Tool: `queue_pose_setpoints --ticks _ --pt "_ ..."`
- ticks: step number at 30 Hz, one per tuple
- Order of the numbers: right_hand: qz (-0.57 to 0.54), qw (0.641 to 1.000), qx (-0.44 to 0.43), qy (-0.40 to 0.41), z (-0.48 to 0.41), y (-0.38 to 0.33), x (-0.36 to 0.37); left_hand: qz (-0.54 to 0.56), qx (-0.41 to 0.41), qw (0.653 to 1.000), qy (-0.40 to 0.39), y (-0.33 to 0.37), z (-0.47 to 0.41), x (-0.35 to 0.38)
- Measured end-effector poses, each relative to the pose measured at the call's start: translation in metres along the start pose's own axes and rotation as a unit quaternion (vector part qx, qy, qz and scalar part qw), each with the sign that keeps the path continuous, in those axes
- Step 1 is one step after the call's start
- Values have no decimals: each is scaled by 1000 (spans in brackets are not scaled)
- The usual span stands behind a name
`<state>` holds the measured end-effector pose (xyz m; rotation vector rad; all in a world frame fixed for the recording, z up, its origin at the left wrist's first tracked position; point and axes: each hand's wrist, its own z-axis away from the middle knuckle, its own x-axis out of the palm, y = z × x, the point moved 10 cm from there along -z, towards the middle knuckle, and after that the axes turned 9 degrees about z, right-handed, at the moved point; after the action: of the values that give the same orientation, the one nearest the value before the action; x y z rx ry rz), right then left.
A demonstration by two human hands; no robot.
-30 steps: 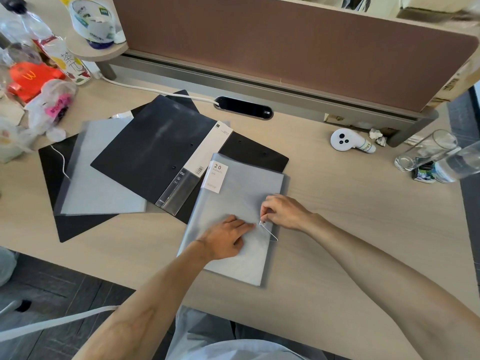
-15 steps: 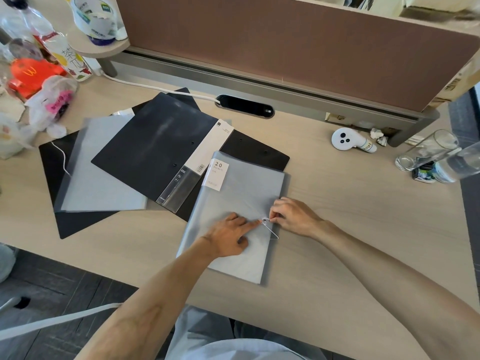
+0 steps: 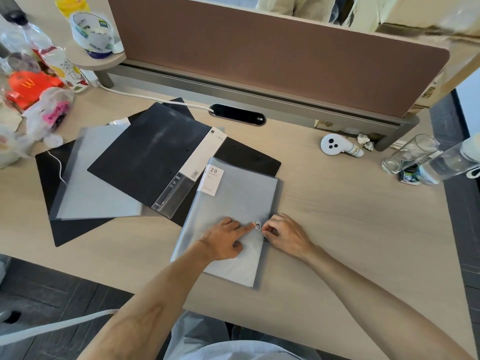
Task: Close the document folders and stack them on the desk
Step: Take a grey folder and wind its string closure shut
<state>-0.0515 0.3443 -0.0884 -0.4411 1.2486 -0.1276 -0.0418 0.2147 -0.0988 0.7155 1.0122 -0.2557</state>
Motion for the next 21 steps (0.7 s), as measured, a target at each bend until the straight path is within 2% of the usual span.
queue_pose_setpoints --ticks 4,7,15,18,21 --pt "14 1000 21 1 7 2 -3 39 -47 997 -37 -7 2 5" --pt "11 998 57 0 13 10 -7 76 -87 993 -33 -10 6 1" --pt "-140 970 199 -7 20 25 -5 132 -196 969 77 -44 36 -33" --pt "-191 950 248 -11 17 26 -1 193 -285 931 125 -71 49 -40" --pt "-241 929 281 -10 16 18 -1 280 -349 885 129 -90 52 -42"
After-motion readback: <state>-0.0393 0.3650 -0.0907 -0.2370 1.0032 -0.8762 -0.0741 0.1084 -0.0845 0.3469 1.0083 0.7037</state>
